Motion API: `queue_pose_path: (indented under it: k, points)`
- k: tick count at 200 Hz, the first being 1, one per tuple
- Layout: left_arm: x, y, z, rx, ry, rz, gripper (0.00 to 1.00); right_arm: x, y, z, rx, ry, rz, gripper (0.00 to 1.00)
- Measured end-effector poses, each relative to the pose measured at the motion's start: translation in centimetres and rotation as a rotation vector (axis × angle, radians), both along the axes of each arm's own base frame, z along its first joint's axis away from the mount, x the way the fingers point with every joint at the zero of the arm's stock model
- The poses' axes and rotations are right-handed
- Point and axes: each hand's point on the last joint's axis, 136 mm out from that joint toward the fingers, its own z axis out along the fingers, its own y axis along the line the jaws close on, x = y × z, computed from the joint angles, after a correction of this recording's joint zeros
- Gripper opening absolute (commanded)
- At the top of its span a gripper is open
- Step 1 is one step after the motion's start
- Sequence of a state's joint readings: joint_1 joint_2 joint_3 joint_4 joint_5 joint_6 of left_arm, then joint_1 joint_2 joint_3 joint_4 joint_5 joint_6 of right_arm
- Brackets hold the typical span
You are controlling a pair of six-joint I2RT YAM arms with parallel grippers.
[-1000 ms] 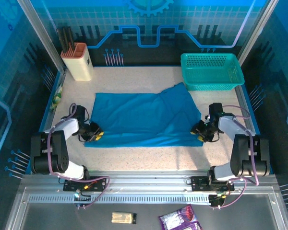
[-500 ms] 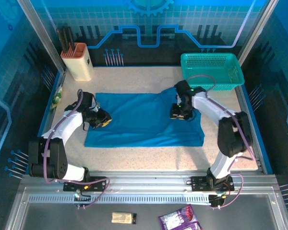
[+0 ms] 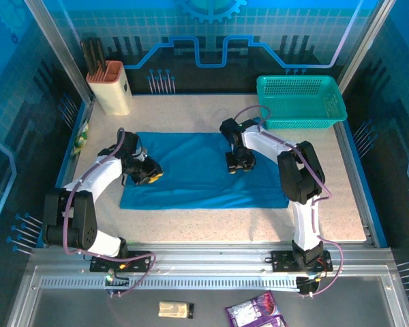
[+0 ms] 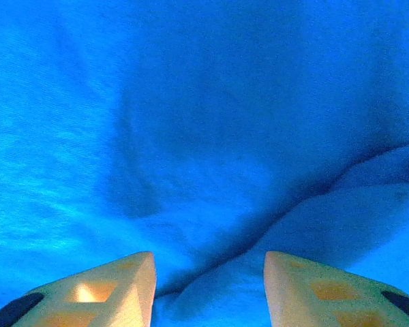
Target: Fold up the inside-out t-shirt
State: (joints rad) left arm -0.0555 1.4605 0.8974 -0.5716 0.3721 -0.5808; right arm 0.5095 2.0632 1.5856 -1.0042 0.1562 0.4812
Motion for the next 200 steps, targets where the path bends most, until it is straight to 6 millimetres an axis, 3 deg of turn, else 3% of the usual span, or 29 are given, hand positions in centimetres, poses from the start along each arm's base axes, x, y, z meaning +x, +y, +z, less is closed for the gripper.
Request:
queue_pose_path:
  k: [46, 71, 113, 142, 171, 200]
  points:
    - [-0.1, 0.0, -0.4, 0.002, 0.011, -0.005, 0.22, -1.2, -1.7, -0.5, -0.074, 0.03, 0.002, 0.46]
    - [-0.1, 0.0, -0.4, 0.003, 0.011, -0.006, 0.22, -2.7, -3.1, -0.8, -0.126, 0.06, 0.004, 0.39]
    - [-0.1, 0.1, -0.5, 0.007, 0.012, -0.005, 0.22, -5.0, -5.3, 0.9, -0.165, 0.04, -0.008, 0.34]
    - [-0.1, 0.2, -0.5, 0.013, 0.012, -0.003, 0.22, -7.1, -6.8, 1.9, -0.168, 0.022, -0.041, 0.37]
    - [-0.1, 0.2, -0.7, 0.015, 0.018, -0.003, 0.22, -9.5, -8.6, 1.5, -0.182, 0.045, -0.072, 0.37]
    - [-0.3, 0.2, -1.5, 0.017, 0.045, -0.003, 0.22, -9.6, -9.2, 1.5, -0.18, 0.049, -0.098, 0.38]
